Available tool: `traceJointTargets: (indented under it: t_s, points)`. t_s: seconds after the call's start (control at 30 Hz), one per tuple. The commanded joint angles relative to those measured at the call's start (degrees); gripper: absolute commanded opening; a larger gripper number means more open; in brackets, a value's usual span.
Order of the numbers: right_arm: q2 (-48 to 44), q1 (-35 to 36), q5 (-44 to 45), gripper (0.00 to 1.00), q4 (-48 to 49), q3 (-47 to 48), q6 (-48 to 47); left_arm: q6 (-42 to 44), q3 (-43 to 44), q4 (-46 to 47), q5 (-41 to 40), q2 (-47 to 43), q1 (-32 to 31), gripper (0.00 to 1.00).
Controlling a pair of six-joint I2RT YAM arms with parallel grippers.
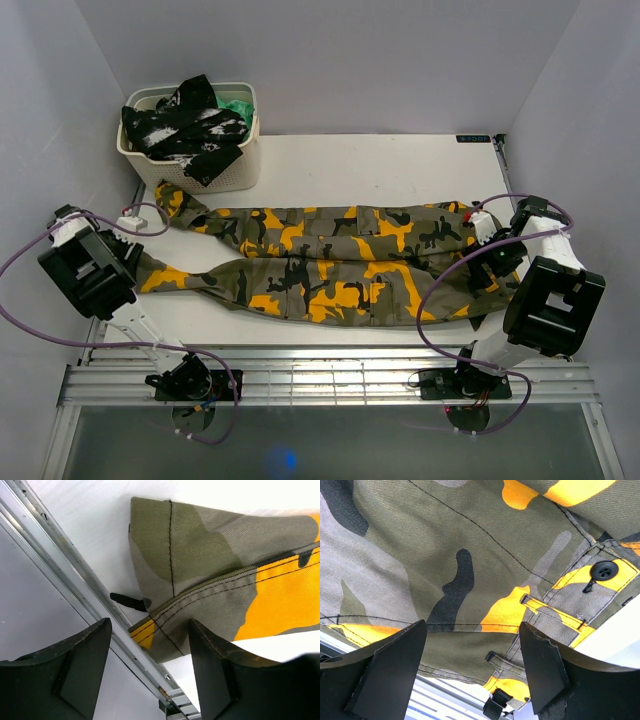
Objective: Fold and stack the trousers
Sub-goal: Flatten the trousers out
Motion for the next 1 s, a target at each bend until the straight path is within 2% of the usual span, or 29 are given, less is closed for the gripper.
traceJointTargets:
  t_s: [0.0, 0.03, 0.13, 0.23, 0.27, 0.3, 0.47, 0.57, 0.8, 0.97]
  points:
    - [-0.27, -0.27, -0.39, 0.8, -1.52, 1.38, -1.61, -0.16, 0.68, 0.7, 0.63, -2.98, 0.69, 0.7]
    - [-0.19, -0.27, -0.3, 0.8, -1.52, 1.55, -1.61, 0.36, 0.76, -0.7, 1.07, -2.89, 0.78, 0.61]
    - [-0.19, -0.27, -0.22, 0.8, -1.52, 1.82, -1.52, 0.37, 1.2, -3.25, 3.09, -3.15, 1.21, 0.47]
    - [-0.27, -0.27, -0.13, 0.8, -1.52, 1.64, -1.61, 0.46, 2.6, -6.93, 5.55, -3.85, 2.09, 0.26]
    - [-0.27, -0.27, -0.04, 0.8, -1.43, 1.47, -1.79, 0.46, 3.3, -7.74, 6.08, -4.29, 2.44, 0.06]
    - [-0.36, -0.36, 0.05, 0.79, -1.26, 1.47, -1.79, -0.06, 3.75, -7.92, 6.95, -4.91, 2.71, 0.0]
    - [-0.71, -0.27, 0.4, 0.77, -0.12, 0.68, -1.88, -5.76, 4.98, -9.06, 10.74, -12.88, 6.49, 0.0]
    - [-0.8, -0.36, 0.57, 0.77, 0.24, 0.68, -1.96, -9.73, 3.76, -7.39, 8.9, -17.9, 7.63, 0.0]
    - [-1.24, -0.36, 0.58, 0.76, 0.33, 1.2, -2.23, -13.34, -7.39, 1.12, 8.72, -40.2, 10.71, 0.0]
    - [-1.33, -0.54, 0.22, 0.75, 0.59, 0.68, -2.58, -14.39, -13.73, 5.09, 7.4, -48.15, 10.71, 0.0]
